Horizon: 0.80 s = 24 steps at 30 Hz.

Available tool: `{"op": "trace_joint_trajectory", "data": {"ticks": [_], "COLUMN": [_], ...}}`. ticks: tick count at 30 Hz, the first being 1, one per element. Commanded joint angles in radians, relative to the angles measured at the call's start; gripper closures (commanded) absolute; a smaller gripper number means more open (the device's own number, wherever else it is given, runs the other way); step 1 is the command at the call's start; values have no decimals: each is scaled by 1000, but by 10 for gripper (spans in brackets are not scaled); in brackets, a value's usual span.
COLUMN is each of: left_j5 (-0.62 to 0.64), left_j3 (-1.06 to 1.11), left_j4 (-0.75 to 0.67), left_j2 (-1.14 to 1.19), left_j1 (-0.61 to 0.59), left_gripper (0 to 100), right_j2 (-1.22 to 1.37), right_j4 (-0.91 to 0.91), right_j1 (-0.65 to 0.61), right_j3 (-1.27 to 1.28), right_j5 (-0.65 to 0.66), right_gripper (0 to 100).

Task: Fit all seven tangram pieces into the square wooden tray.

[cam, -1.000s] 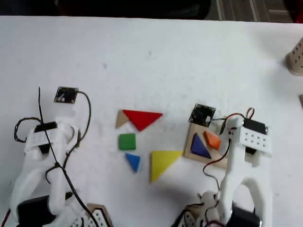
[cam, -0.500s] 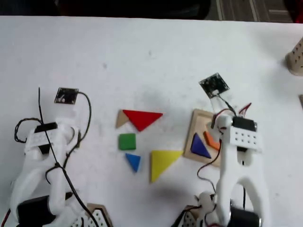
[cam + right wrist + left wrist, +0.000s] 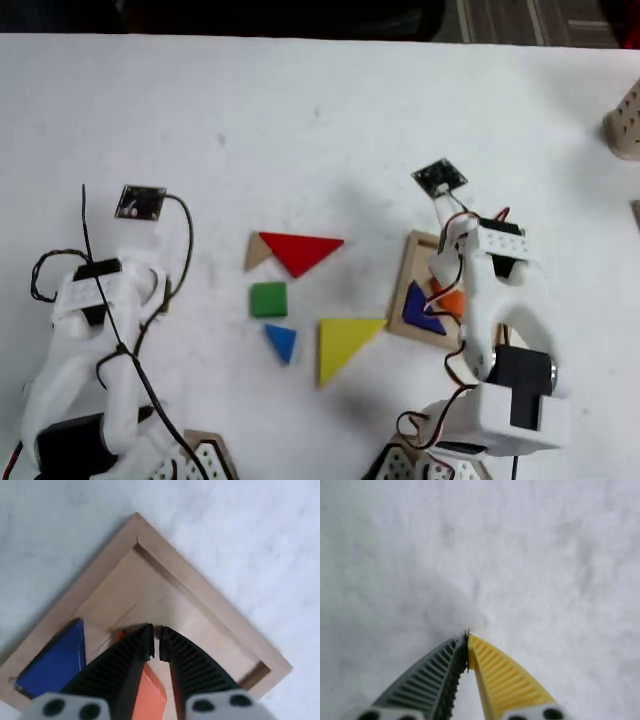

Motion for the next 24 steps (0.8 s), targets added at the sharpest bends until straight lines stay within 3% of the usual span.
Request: {"op": "trace_joint_trajectory", "data": {"ticks": [1,8,20,24], "left_j5": [-8,-8,-5,-2], "left_j3": [-11,-11,-6,-8], "left_j4": [-21,-34,-31,-34], "left_j2": [-33,-31,-38,-38], "left_j1": [12,12,12,16], "left_gripper": [976,976,976,976], "right_j2": [-79,-377,-515,-524], "right_j4": [25,27,27,19], "right_j1": [7,8,25,2], "right_j3": [74,301,331,410], "right_j5": [44,32,-457,-480], "right_gripper": [981,981,981,981]}}
